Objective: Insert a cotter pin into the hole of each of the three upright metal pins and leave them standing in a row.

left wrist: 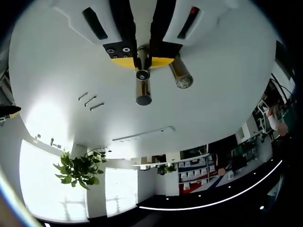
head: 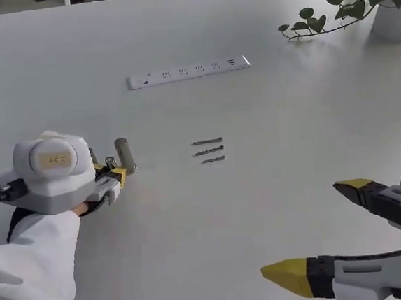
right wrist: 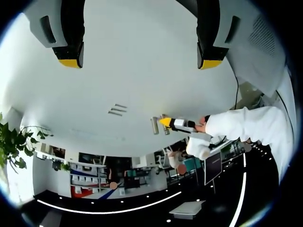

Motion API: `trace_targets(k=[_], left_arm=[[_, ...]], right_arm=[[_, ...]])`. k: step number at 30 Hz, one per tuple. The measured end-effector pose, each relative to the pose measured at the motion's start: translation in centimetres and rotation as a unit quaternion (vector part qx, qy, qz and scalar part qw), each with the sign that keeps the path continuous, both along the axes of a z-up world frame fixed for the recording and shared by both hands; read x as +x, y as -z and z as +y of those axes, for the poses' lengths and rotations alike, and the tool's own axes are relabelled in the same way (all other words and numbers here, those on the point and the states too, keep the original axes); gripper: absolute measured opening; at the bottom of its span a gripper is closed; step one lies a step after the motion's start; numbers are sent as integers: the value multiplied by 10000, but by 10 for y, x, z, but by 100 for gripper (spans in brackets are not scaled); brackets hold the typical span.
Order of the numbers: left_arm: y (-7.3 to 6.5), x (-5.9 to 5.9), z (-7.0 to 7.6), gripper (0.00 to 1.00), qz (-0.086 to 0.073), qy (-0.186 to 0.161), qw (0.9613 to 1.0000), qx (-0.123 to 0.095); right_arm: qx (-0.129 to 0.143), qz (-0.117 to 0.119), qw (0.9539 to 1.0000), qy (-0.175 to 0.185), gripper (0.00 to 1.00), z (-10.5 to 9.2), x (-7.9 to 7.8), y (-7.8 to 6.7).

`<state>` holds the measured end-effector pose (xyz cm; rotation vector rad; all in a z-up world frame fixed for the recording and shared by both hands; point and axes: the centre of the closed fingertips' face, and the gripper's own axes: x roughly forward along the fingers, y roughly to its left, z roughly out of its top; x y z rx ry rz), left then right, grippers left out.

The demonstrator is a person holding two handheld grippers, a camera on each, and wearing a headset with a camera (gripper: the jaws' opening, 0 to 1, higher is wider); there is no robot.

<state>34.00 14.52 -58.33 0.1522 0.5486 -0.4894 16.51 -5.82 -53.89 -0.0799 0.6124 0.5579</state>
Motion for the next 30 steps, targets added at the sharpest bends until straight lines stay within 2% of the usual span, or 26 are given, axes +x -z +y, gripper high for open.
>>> trace_targets(k=[2,3,5,9,16,18,21,26,30], left_arm=[[-1,-3,0,7,0,24,10000,59],[-4,-4,1,7,-106,65,9998,158],[-12,-8,-1,7,-172,74,9998,49],[-26,-19,-5,7,-194,-32,9997,-128],[-40,-38,-10,7,-310,-182,9994,24],[-42,-43,-11,7,-314,-211,9993,35],[-43,-49,-12,7,-294,-322,9990,-58],[-38,-56,-14,7,-239,-458,9987,-50],[-33,-65,-23,7,-180,-535,9984,-98]], right_arm=[[11,-21,10000,6,99,0,0,-1],[10,-27,10000,9,99,0,0,-1],[-9,-31,10000,-6,99,0,0,-1],[29,-56,10000,-34,99,3,1,-2],[96,-145,9997,-156,99,11,2,-6],[85,-192,9997,-128,99,10,3,-7],[125,-217,9996,-123,99,9,4,-8],[177,-284,9993,-179,99,10,4,-11],[304,-234,9990,-228,99,13,1,-12]])
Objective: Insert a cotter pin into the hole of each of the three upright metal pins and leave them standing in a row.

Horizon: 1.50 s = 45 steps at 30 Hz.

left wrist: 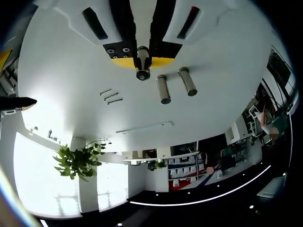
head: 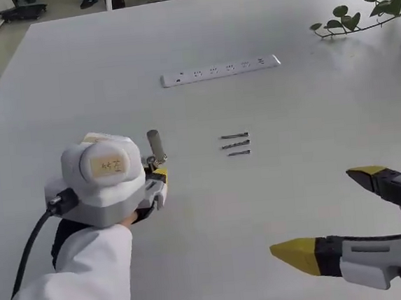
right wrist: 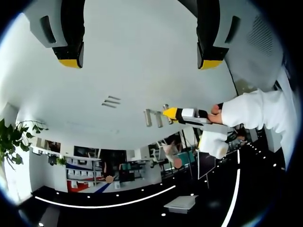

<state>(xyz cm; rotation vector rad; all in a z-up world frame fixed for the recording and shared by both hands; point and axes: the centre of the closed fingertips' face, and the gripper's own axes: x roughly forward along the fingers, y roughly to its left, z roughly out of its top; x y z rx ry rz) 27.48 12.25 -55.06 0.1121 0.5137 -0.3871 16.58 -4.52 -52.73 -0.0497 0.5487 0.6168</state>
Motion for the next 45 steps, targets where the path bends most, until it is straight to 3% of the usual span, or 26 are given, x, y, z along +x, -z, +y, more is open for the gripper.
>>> trace_targets(k=[12,21,25,29,40,43,45], left_arm=[[19,-13,-19,7,128,83,9999,20],[30,-16,-22,7,213,90,9997,15],[35,-16,-19,7,202,150,9992,300],[36,-16,-18,7,236,-35,9997,18],[36,-16,-14,7,82,-247,9996,-78],[36,-17,-14,7,82,-370,9988,-325],[36,-17,-15,7,44,-313,9992,-242]], right_arm=[[127,-25,9998,-128,99,6,-8,-1],[41,41,9998,-192,99,8,-11,5],[111,56,9997,-221,99,9,-11,5],[112,74,9996,-233,99,10,-10,7],[95,80,9996,-270,99,12,-12,8],[83,88,9996,-270,99,12,-12,9],[69,91,9996,-271,99,12,-12,9]])
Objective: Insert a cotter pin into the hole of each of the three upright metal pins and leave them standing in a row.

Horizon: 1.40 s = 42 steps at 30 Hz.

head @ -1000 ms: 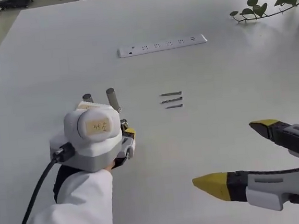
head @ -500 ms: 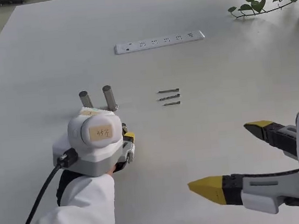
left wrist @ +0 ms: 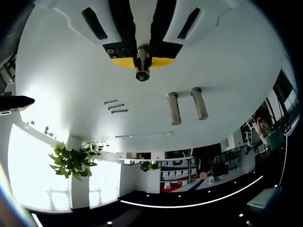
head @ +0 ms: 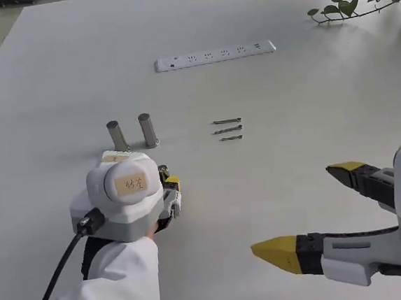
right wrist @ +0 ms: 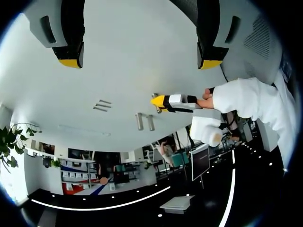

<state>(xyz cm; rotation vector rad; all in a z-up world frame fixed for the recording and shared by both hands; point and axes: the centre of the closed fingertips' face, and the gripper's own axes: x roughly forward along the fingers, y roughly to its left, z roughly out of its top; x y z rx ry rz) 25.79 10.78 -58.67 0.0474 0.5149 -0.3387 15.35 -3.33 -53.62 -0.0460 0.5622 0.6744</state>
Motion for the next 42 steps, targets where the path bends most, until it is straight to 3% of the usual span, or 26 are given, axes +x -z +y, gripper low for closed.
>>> trace_targets(k=[6,12,16,20,24,29,34,39,42], left_arm=[[-1,-1,-1,10,-12,1,10000,-5],[-8,-6,-6,29,-110,301,9994,138],[-13,-15,-11,48,-97,580,9982,77],[-18,-23,-13,55,-63,853,9963,24],[-29,-27,-13,66,-31,1105,9937,-170],[-39,-32,-12,71,25,1438,9885,-467],[-45,-39,-10,77,8,1763,9834,-441],[-33,-61,-6,89,305,2234,9741,-196],[-30,-69,-4,95,415,2310,9716,-298]], right_arm=[[-23,-7,10000,4,99,0,0,0],[-4,-27,10000,-15,99,2,1,-2],[-29,-8,10000,-30,99,3,0,-1],[-35,-3,10000,-29,99,2,-1,-1],[-54,16,10000,-26,99,2,-1,0],[-87,29,9999,-44,99,2,-1,0],[-139,33,9999,-69,99,1,0,-1],[-186,25,9998,-63,99,-2,2,-3],[-246,47,9996,-85,99,-2,4,-2]])
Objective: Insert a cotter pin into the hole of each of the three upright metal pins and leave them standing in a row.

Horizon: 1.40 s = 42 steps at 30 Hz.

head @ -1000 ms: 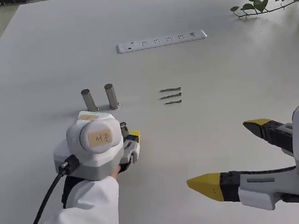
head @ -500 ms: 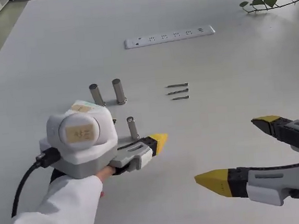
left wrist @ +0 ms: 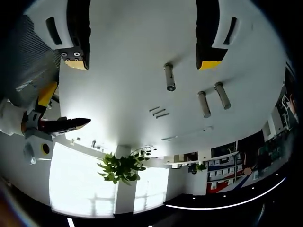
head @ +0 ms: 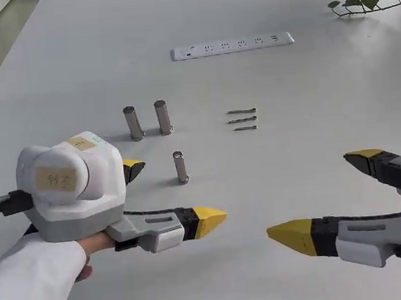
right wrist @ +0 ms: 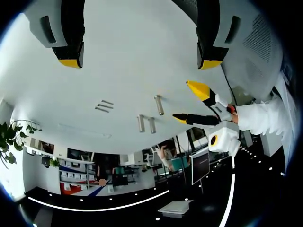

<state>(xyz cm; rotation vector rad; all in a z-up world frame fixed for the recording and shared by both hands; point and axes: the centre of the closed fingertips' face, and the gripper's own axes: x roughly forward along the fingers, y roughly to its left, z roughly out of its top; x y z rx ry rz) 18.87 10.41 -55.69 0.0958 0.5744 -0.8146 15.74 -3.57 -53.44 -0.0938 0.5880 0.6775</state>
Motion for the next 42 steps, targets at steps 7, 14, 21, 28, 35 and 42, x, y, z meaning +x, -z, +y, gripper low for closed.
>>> trace_targets(k=[7,14,21,28,35,42], left_arm=[[-3,-6,8,100,24,11,10000,-46],[-8,-9,13,99,2,-100,9997,-208],[-16,-8,21,99,-9,-445,9977,-503],[-26,-9,34,99,-5,-652,9964,-539],[-29,-20,45,99,68,-718,9948,-722],[-31,-28,58,99,113,-856,9939,-682]], right_arm=[[-60,75,10000,28,99,-5,4,2],[-407,105,9990,-124,99,-14,10,3],[-1016,3,9929,-617,99,-17,31,-1],[-1604,85,9747,-1551,89,-13,48,1],[-1973,238,9558,-2167,72,-4,68,15],[-2294,347,9322,-2777,70,12,83,36]])
